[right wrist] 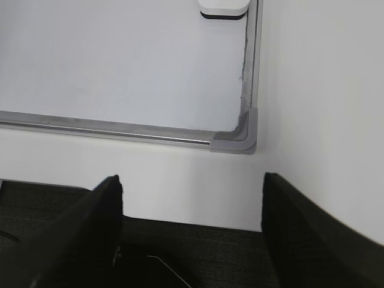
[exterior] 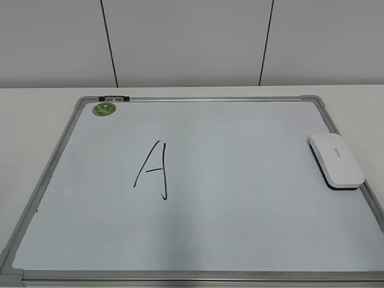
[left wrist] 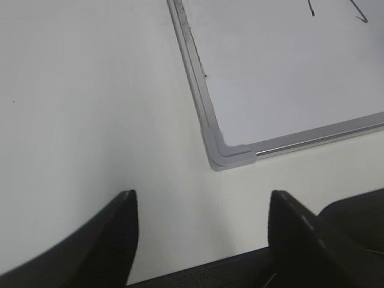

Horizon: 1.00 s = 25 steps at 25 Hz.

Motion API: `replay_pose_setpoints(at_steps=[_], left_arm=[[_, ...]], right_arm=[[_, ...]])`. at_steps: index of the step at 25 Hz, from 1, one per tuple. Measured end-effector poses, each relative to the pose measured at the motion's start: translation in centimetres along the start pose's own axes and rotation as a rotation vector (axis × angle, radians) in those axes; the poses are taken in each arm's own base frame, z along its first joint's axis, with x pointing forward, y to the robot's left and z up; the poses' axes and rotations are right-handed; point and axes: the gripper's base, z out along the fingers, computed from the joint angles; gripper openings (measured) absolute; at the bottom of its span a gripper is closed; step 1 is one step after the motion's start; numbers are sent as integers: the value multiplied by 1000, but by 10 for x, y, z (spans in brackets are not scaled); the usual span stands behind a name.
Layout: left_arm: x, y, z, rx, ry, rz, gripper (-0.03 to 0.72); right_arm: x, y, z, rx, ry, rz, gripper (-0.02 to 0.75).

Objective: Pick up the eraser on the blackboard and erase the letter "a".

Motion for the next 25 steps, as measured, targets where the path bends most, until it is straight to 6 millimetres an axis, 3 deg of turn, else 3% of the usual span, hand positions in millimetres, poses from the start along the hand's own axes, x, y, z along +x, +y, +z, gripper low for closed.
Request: replay_pose_setpoints(at_steps=[10, 18, 25], left_arm=[[4, 5, -5, -96, -32, -100, 466], [17, 6, -22, -157, -160, -164, 463], [28, 5, -35, -184, -263, -188, 461]], right_arm=[[7, 0, -10, 16, -85, 10, 535], [23, 2, -26, 79, -244, 48, 535], [27, 3, -29, 82, -279, 46, 534]])
